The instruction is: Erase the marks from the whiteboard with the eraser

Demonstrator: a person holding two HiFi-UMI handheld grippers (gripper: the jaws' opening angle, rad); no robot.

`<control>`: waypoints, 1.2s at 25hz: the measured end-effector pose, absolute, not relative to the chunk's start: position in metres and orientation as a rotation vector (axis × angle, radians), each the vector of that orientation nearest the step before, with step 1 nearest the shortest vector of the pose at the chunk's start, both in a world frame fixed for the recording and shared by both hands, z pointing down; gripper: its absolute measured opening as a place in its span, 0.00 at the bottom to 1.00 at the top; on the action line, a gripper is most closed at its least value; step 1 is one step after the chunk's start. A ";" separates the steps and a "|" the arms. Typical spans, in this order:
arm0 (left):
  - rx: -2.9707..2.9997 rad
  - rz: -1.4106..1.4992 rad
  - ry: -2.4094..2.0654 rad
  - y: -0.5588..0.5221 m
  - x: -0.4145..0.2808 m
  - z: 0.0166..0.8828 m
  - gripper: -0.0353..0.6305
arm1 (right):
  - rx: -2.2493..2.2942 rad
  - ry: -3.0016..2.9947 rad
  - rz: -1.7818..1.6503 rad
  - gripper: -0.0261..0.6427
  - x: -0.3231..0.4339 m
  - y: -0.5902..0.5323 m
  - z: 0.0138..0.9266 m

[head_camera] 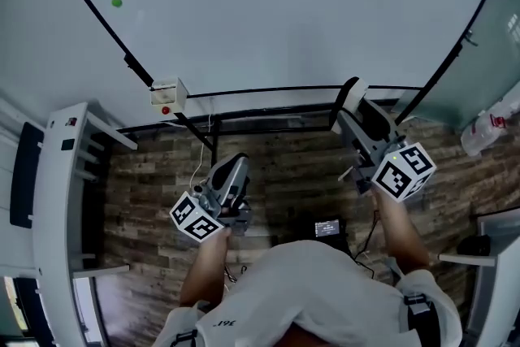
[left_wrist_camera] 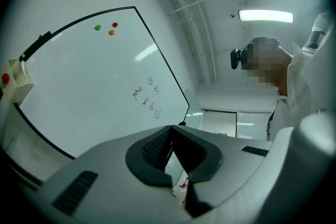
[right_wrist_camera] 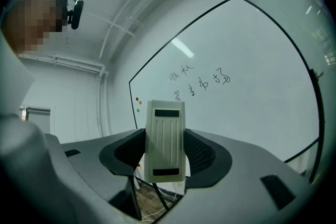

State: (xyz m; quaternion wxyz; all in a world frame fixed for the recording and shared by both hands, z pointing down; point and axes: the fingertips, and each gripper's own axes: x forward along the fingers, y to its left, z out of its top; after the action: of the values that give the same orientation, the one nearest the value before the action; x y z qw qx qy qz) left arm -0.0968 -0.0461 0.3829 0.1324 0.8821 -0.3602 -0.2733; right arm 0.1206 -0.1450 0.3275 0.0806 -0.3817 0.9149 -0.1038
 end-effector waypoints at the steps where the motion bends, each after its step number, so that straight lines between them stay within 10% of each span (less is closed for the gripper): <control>1: 2.559 -0.799 -1.050 -0.056 -0.093 0.381 0.06 | -1.135 2.742 -0.309 0.41 0.123 -0.156 0.325; 30: 2.668 -0.736 -0.986 -0.163 -0.139 0.342 0.06 | -1.243 2.737 -0.086 0.41 0.051 -0.255 0.277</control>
State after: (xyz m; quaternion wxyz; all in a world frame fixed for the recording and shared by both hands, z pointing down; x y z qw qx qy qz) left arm -0.1394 -0.1633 0.3422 0.1017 0.9033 -0.3340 -0.2491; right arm 0.0508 -0.2554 0.2774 0.0671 -0.4125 0.9080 -0.0286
